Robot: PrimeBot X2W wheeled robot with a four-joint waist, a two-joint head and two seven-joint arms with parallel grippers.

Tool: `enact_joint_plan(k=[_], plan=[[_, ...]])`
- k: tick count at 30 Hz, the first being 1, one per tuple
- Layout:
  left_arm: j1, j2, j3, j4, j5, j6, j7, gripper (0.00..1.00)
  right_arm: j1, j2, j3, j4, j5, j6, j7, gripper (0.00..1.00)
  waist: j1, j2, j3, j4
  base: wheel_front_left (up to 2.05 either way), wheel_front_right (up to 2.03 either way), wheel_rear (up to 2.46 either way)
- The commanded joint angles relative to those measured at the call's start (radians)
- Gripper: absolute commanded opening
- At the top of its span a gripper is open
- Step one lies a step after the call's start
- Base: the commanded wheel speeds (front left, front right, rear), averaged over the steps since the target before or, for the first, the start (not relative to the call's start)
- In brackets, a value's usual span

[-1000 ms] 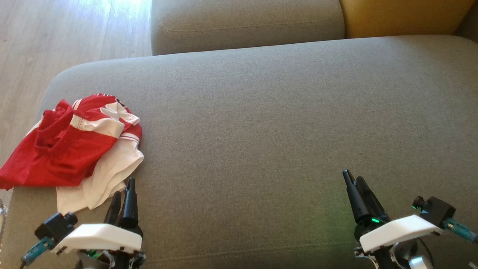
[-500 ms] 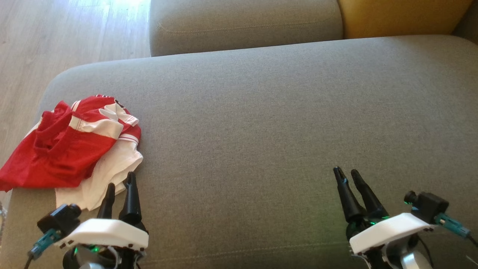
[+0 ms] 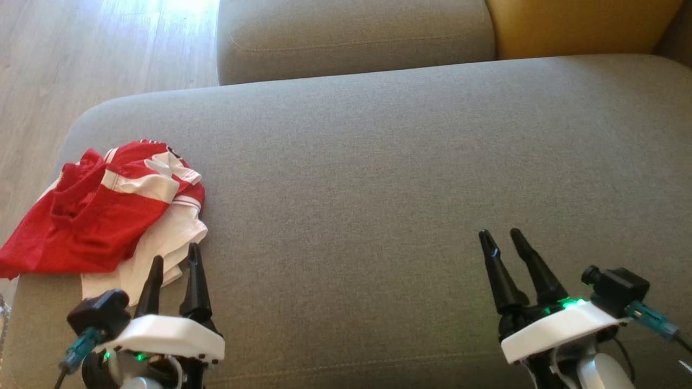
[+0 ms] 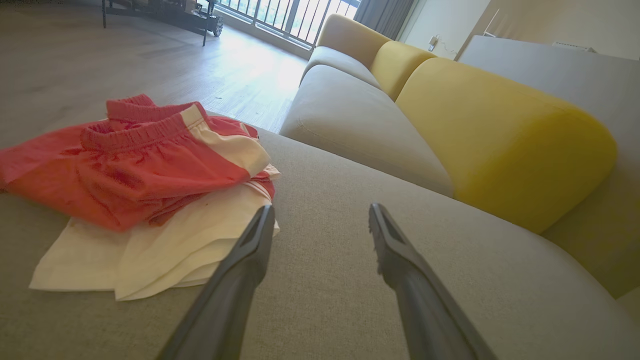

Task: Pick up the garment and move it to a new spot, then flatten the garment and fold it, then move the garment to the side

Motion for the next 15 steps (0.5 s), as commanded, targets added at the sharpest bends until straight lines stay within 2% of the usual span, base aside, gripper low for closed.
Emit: enact_joint_plan(k=[1, 15], plan=[[-0.038, 0.017, 0.017, -0.048, 0.041, 0.01, -0.019, 1.0, -0.05, -0.01, 0.006, -0.046, -0.041, 0.0, -0.017, 1.0, 0.0, 0.0, -0.001, -0.001, 0.0, 0.0, 0.0], [-0.029, 0.02, -0.006, -0.082, 0.196, 0.02, -0.057, 1.0, -0.05, -0.012, -0.055, -0.025, -0.203, 0.0, -0.056, 1.0, 0.0, 0.0, -0.006, -0.001, 0.0, 0.0, 0.0]])
